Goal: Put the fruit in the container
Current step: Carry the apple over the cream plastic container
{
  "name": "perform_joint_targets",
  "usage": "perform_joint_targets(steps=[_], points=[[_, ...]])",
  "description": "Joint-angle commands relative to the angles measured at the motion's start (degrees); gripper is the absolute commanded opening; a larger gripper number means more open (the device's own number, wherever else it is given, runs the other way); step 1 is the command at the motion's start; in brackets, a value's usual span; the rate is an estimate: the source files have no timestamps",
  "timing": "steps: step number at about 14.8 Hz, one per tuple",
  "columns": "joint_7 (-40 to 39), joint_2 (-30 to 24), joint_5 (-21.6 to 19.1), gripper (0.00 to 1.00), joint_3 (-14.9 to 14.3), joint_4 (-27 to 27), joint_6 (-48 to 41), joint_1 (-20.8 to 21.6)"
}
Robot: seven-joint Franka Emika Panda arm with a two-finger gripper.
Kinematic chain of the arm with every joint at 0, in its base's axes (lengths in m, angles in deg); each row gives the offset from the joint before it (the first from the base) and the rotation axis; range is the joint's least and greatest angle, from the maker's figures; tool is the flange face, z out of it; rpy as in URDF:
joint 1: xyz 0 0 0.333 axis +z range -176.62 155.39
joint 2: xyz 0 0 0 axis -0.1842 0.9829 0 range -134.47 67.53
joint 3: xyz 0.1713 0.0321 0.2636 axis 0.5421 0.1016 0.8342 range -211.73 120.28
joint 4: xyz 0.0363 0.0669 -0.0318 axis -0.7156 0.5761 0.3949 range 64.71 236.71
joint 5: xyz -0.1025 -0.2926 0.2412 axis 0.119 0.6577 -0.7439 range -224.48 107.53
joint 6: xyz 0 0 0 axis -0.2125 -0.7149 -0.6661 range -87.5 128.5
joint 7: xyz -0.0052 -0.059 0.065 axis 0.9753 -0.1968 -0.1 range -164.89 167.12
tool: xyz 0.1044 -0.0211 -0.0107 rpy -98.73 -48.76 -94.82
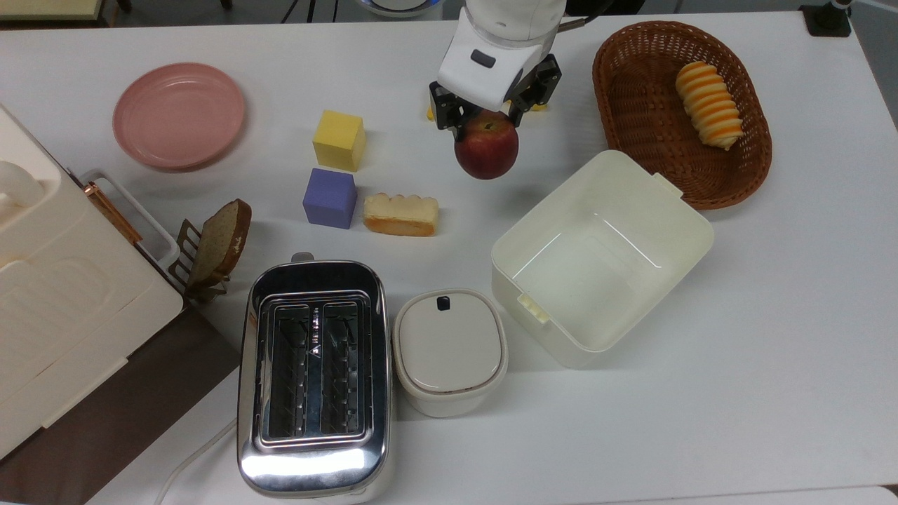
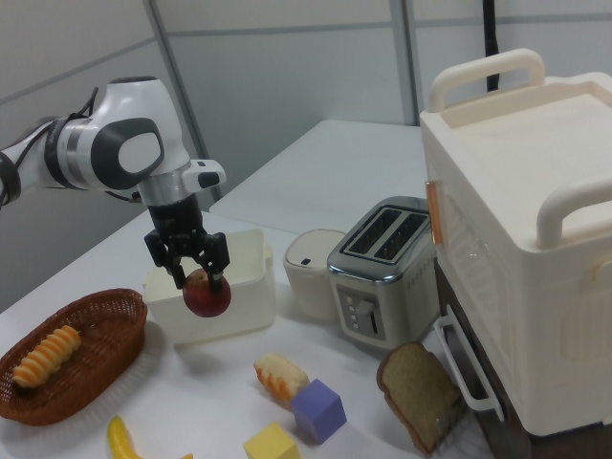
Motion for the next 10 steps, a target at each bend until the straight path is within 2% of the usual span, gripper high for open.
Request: perform_joint_targets(steps=[1, 4, 7, 10], points=[[6.76, -0.25, -1.0, 0.65, 0.25, -0.63, 3.31, 0.89], [15.99, 2.21, -0.3, 0.66, 0.34, -0.72, 12.35, 4.14], [20.4, 4.32, 1.98, 0.66, 0.34, -0.9, 19.58, 6.95], [24.45, 5.81, 2.17, 0.74, 0.42, -0.9, 23.36, 7.75]])
